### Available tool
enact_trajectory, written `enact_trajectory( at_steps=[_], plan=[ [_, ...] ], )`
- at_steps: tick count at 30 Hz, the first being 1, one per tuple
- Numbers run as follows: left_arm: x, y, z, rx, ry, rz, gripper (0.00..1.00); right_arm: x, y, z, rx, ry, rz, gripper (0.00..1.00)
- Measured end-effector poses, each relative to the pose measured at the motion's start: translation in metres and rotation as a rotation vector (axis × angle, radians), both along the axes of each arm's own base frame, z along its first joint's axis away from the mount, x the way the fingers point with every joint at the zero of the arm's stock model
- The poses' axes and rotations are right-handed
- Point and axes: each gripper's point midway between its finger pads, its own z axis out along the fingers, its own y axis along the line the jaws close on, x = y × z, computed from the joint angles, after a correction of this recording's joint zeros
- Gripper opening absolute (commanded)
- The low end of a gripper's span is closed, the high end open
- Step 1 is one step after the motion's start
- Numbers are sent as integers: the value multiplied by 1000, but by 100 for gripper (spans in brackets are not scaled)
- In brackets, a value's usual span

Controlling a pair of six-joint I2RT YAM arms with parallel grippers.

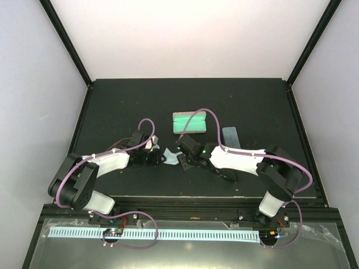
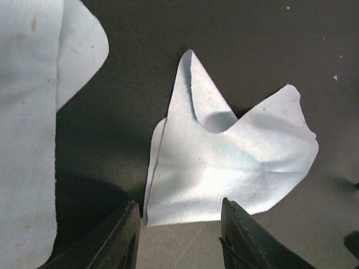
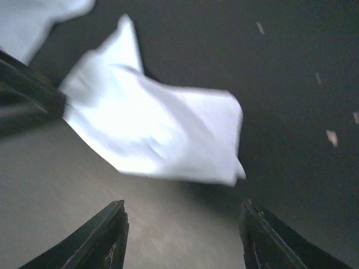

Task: Organize the sunglasses
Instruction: Adjust the glasses cleaning cloth at the center of the board.

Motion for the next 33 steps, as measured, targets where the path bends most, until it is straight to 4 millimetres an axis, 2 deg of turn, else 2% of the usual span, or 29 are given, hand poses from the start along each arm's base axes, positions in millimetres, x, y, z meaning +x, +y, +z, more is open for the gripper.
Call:
enact_trajectory(
  at_steps=[4,8,11,14,16,20,23,26,33],
  plan=[
    [6,0,-1,17,-4,8,40,22,34,16,35,-65,87,56],
    [10,-1,-1,24,-6,11,39,34,49,4,8,-80,139,53],
    [12,-2,-2,25,-8,9,39,33,47,-12,-33,-58,171,48],
    [15,-4,-2,24,-10,9,38,31,45,-20,-58,-48,186,37],
    [17,-5,-2,23,-14,9,38,32,44,-22,-65,-47,185,32],
    [21,-7,-3,21,-18,7,38,40,41,-20,-67,-58,161,14],
    [25,-12,-3,17,-23,3,37,46,36,-21,-71,-60,132,6],
    [30,-15,-3,15,-27,-1,34,50,33,-21,-66,-55,104,1],
    [33,-20,-6,12,-29,-5,23,62,26,-23,-25,-45,25,1]
  ],
)
